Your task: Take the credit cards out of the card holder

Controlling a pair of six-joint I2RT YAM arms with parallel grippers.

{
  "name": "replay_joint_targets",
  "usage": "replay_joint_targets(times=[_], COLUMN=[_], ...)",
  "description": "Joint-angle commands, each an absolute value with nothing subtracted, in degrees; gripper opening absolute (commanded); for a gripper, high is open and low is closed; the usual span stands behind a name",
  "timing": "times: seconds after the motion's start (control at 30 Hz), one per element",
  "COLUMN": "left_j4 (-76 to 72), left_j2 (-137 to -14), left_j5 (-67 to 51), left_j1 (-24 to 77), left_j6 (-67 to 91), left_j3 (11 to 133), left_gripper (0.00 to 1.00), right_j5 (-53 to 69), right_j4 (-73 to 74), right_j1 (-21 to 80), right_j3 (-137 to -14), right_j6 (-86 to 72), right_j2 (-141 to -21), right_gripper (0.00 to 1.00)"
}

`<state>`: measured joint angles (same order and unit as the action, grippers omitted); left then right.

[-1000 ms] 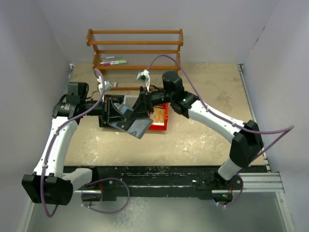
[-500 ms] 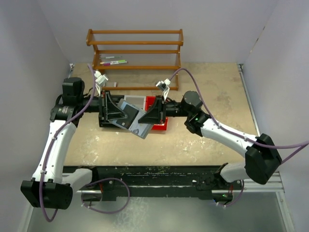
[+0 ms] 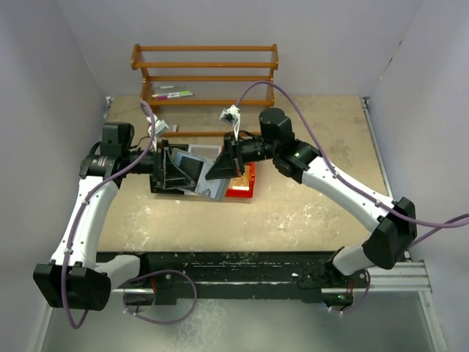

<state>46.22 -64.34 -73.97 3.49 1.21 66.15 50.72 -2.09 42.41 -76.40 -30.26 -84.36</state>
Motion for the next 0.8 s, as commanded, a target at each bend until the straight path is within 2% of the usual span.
replay_joint_targets(times=[0.0, 0.17, 0.3, 0.47, 0.6, 0.77], left_j4=[51.88, 50.79, 50.56, 51.66, 54.35, 63.83], left_j2=[-65.20, -65.28, -65.22, -64.91, -65.05, -66.29], left_j5=[-76.70, -74.86, -74.03, -75.15, -78.10, -80.81], left_j1=[3.27, 3.32, 3.33, 3.33, 3.34, 3.29], left_j6=[-8.00, -7.89, -8.59, -10.61, -13.36, -21.80], left_j3=[69.64, 69.47, 68.81, 67.38, 67.78, 70.82], left_gripper=[0.67, 0.58, 0.45, 0.32, 0.25, 0.16], right_j5=[51.62, 49.03, 49.82, 53.06, 55.72, 58.69], right_j4=[12.79, 17.86, 18.26, 16.35, 13.37, 11.34], right_j1=[42.55, 42.56, 42.59, 42.60, 42.58, 42.16], right_j3=[-83.73, -86.93, -87.19, -86.57, -85.26, -83.25], right_j6=[-19.74, -16.95, -16.45, -16.98, -16.97, -15.89], right_j2=[-86.67, -88.56, -88.64, -88.51, -88.52, -87.63], right_gripper=[0.00, 0.00, 0.00, 0.00, 0.00, 0.15])
